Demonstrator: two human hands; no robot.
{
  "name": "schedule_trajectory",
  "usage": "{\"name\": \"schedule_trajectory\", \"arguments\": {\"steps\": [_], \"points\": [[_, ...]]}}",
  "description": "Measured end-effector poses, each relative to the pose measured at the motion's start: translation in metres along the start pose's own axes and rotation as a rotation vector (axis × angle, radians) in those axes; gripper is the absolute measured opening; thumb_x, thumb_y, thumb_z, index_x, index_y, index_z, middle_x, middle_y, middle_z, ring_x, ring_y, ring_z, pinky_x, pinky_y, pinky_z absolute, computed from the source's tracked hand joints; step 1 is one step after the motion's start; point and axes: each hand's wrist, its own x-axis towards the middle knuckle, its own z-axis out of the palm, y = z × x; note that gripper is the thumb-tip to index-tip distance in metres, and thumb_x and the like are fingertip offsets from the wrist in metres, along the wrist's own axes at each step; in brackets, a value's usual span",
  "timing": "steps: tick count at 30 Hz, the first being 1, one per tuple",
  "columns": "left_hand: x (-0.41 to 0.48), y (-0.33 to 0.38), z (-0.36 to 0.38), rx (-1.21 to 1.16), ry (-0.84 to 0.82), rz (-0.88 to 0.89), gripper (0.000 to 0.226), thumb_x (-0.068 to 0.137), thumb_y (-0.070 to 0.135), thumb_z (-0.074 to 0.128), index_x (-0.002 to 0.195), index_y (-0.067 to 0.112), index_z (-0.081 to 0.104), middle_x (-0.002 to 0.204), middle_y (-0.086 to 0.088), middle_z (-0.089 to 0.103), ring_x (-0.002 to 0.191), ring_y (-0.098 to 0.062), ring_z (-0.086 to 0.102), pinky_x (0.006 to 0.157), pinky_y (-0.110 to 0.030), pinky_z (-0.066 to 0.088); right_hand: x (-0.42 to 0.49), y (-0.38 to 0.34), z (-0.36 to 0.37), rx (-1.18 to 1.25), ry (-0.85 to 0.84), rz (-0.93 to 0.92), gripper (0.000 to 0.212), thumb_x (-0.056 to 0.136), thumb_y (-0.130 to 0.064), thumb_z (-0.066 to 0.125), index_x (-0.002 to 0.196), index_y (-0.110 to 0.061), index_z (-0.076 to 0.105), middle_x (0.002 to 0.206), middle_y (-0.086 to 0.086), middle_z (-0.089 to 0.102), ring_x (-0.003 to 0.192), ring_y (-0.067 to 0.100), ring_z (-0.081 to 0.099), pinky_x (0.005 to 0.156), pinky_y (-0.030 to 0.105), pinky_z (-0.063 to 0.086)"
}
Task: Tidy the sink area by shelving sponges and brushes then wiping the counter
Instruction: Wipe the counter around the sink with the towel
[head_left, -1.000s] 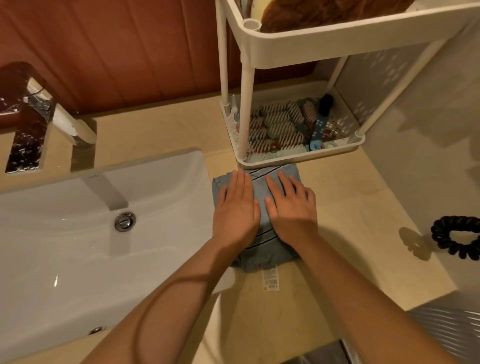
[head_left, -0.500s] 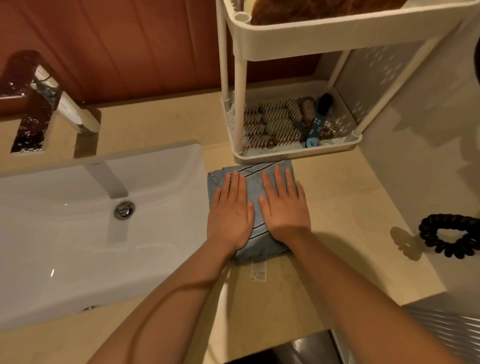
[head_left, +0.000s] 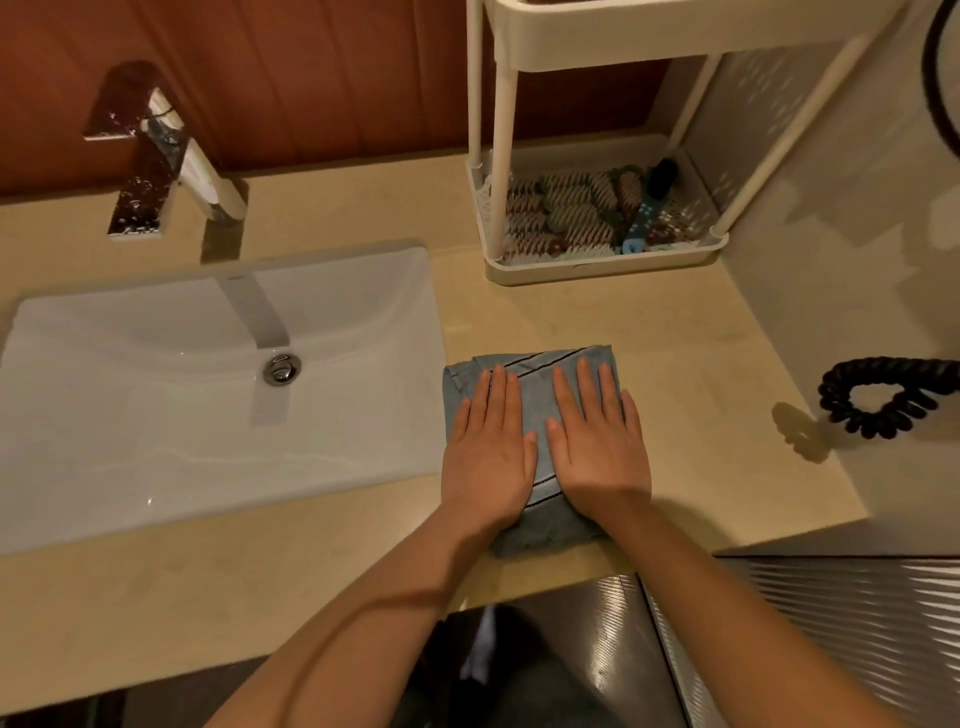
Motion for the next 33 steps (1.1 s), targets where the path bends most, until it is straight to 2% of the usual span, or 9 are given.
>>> {"name": "schedule_trajectory", "arguments": {"steps": [6,10,15,19,22,25,27,30,33], "points": [[-0.028,-0.004,0.008,0.061,0.042,0.027,0.063,0.092,0.037,0.013,0.147,0.006,0.018,0.155,-0.011,0.02,0.144,-0.025,0.016,0.111,-0.041,0.004,-0.032,-0.007,-0.001,0.029,-0.022,-0.001,0.066,0.087,-0.046,-0.002,0.148,-0.02,0.003,0.158,0.006,0.002,0.146,0.023,-0.004,0.115,0.035,-0.006],[-0.04,-0.011,0.006,0.041,0.03,0.071,0.064,0.091,0.04,0.003,0.147,0.01,-0.001,0.158,-0.007,0.001,0.146,-0.021,-0.001,0.112,-0.036,-0.009,-0.043,-0.015,0.0,0.029,-0.039,0.021,0.067,0.086,-0.046,-0.005,0.148,-0.02,-0.001,0.158,0.007,-0.002,0.146,0.023,-0.007,0.114,0.036,-0.008],[-0.06,-0.025,0.006,0.062,0.045,0.089,0.063,0.092,0.041,0.006,0.145,0.008,0.003,0.157,-0.008,0.01,0.145,-0.022,0.007,0.112,-0.039,-0.002,-0.063,-0.038,0.0,0.071,-0.059,0.061,0.067,0.084,-0.045,-0.009,0.146,-0.02,-0.006,0.158,0.008,-0.006,0.145,0.025,-0.01,0.116,0.037,-0.007],[-0.08,-0.06,-0.006,0.081,-0.019,0.122,0.064,0.083,0.046,-0.013,0.14,0.015,-0.019,0.148,0.002,-0.022,0.138,-0.011,-0.021,0.113,-0.032,-0.012,-0.076,-0.08,0.002,0.135,-0.085,0.091,0.065,0.08,-0.045,-0.015,0.14,-0.021,-0.018,0.154,0.006,-0.018,0.144,0.026,-0.015,0.115,0.037,-0.009],[-0.095,-0.086,-0.013,0.15,0.001,0.087,0.066,0.093,0.044,-0.008,0.146,0.007,0.006,0.156,-0.007,0.008,0.142,-0.016,0.003,0.116,-0.033,0.002,-0.082,-0.106,0.004,0.167,-0.102,0.058,0.064,0.079,-0.045,-0.017,0.138,-0.022,-0.022,0.147,0.005,-0.028,0.143,0.025,-0.019,0.115,0.038,-0.011],[-0.111,-0.102,-0.017,0.201,0.003,0.039,0.063,0.099,0.039,0.004,0.142,0.001,0.03,0.148,-0.012,0.037,0.137,-0.02,0.026,0.108,-0.036,0.016,-0.089,-0.126,0.008,0.207,-0.106,-0.002,0.065,0.082,-0.046,-0.009,0.142,-0.021,-0.013,0.152,0.007,-0.018,0.144,0.026,-0.014,0.116,0.038,-0.007],[-0.117,-0.105,-0.021,0.193,-0.02,0.023,0.064,0.097,0.041,-0.001,0.144,0.004,0.021,0.152,-0.011,0.029,0.14,-0.02,0.018,0.11,-0.035,0.011,-0.088,-0.127,0.003,0.195,-0.137,-0.059,0.069,0.083,-0.048,-0.005,0.146,-0.02,-0.006,0.156,0.009,-0.009,0.145,0.026,-0.011,0.114,0.038,-0.004],[-0.118,-0.096,-0.029,0.127,-0.061,-0.022,0.073,0.084,0.049,-0.018,0.146,0.011,-0.01,0.156,-0.003,-0.01,0.143,-0.013,-0.013,0.114,-0.031,-0.011,-0.079,-0.103,-0.012,0.159,-0.219,-0.202,0.075,0.081,-0.056,0.006,0.149,-0.024,0.006,0.159,0.008,-0.001,0.146,0.026,-0.003,0.113,0.04,0.01],[-0.115,-0.071,-0.023,0.007,-0.029,-0.149,0.078,0.078,0.045,-0.015,0.147,0.01,-0.011,0.157,-0.004,-0.012,0.145,-0.016,-0.013,0.113,-0.032,-0.012,-0.065,-0.071,-0.026,0.058,-0.309,-0.4,0.09,0.069,-0.07,0.005,0.149,-0.028,-0.001,0.158,0.002,-0.01,0.144,0.019,-0.014,0.115,0.039,0.003]]}}
